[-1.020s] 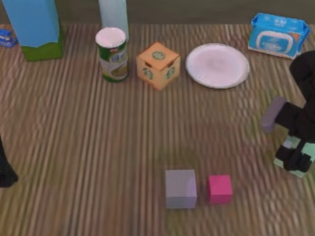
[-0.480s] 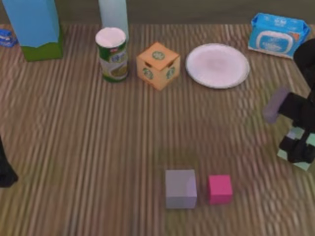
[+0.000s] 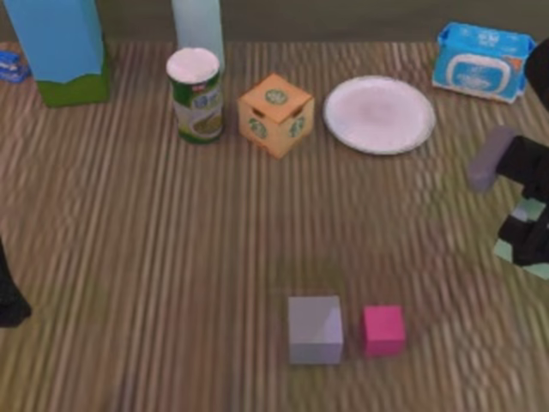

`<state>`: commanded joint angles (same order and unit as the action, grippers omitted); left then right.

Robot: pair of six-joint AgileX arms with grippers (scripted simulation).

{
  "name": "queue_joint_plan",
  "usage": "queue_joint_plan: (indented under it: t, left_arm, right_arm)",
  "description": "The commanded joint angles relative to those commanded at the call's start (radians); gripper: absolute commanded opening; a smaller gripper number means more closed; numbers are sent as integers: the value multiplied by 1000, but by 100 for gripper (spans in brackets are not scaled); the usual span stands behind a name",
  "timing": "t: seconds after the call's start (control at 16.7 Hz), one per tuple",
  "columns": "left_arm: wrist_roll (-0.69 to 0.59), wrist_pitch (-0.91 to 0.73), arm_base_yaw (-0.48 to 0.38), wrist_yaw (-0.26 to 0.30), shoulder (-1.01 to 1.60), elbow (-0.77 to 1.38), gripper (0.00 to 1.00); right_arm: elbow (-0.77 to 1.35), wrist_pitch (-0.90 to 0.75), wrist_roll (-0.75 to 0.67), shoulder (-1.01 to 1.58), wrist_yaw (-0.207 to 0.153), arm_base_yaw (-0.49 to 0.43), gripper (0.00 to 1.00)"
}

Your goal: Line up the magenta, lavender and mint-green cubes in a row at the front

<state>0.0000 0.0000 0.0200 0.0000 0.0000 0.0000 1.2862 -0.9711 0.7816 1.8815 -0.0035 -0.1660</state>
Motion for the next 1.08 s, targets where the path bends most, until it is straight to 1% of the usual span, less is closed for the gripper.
queue_joint_plan:
  t: [0.18, 0.3, 0.36, 0.54, 0.78, 0.9, 0.96, 1.08]
  left_arm:
    - [0, 0, 0, 0, 0, 0, 100]
    - [0, 0, 0, 0, 0, 0, 100]
    - [0, 0, 0, 0, 0, 0, 100]
    - [0, 0, 0, 0, 0, 0, 100]
    - [0, 0, 0, 0, 0, 0, 100]
    - [0, 0, 0, 0, 0, 0, 100]
    - [0, 0, 0, 0, 0, 0, 100]
    - [0, 0, 0, 0, 0, 0, 100]
  right_arm:
    - [11, -5, -5, 15, 0, -9, 0]
    - [68, -35, -17, 59, 1, -64, 0]
    - [112, -57, -28, 90, 1, -107, 0]
    - [306, -141, -69, 208, 2, -276, 0]
    - [625, -264, -137, 375, 2, -554, 0]
    - [756, -315, -171, 443, 3, -680, 0]
    - [807, -336, -186, 471, 3, -731, 0]
    - [878, -366, -210, 510, 5, -802, 0]
